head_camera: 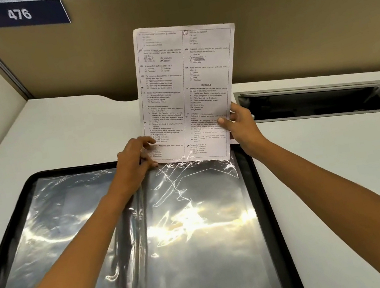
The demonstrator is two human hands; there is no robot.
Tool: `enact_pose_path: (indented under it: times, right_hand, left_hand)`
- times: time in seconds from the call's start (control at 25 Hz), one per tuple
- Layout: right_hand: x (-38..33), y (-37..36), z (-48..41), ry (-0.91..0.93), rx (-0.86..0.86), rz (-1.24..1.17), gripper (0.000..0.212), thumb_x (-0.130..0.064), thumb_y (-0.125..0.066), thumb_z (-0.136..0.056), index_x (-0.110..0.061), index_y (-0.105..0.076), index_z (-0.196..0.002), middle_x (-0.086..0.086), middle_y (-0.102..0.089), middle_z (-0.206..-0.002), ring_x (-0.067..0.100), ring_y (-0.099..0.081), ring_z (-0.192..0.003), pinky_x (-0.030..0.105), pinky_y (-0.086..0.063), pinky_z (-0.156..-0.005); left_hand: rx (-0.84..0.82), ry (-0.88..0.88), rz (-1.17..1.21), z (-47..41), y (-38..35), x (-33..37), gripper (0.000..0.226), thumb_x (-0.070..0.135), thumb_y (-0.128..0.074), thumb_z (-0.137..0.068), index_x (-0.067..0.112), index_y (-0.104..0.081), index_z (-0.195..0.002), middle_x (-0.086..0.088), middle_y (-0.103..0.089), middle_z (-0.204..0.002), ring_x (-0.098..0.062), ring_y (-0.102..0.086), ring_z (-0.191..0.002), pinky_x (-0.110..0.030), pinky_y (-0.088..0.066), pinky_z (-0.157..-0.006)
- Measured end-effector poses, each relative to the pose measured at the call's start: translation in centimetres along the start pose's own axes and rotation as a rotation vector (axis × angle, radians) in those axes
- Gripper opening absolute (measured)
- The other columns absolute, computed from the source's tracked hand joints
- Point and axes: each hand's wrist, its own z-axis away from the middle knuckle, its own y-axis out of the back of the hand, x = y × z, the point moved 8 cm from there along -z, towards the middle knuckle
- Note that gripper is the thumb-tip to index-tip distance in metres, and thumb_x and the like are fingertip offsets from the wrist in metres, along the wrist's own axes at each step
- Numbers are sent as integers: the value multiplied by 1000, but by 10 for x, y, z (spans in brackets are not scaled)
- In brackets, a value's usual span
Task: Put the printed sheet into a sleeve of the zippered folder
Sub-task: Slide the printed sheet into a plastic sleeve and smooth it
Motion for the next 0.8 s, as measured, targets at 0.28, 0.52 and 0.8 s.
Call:
enact_pose_path:
  times: [0.28, 0.52, 0.8]
  right_hand:
    - [-1, 2, -4, 1, -29, 51, 34, -2, -55, -92, -18, -56, -122, 1, -62, -111, 27, -59, -109, 44, -55, -89]
    - [-1, -1, -3, 11, -77, 59, 32, -3, -56, -92, -14, -56, -122, 5, -64, -119, 27, -58, -112, 47, -54, -91]
    - [0, 0, -4, 59, -67, 151, 33, -4, -55, -93, -14, -55, -123, -3, -60, -115, 17, -58, -107, 38, -54, -92]
  left_hand:
    - [-12, 60, -46, -1, 6, -17, 50, 1, -77, -72, 35, -48, -95, 14, -59, -95, -1, -66, -75, -55, -40, -100]
    - [36, 97, 0, -1, 11, -26, 56, 0, -78, -73, 27, -46, -110, 4, -59, -104, -5, -68, -71, -45, -45, -100]
    - [29, 131, 48, 0, 2, -29, 49, 8, -74, -79, 30, -45, -112, 7, -62, -92, 5, -59, -71, -48, -36, -103]
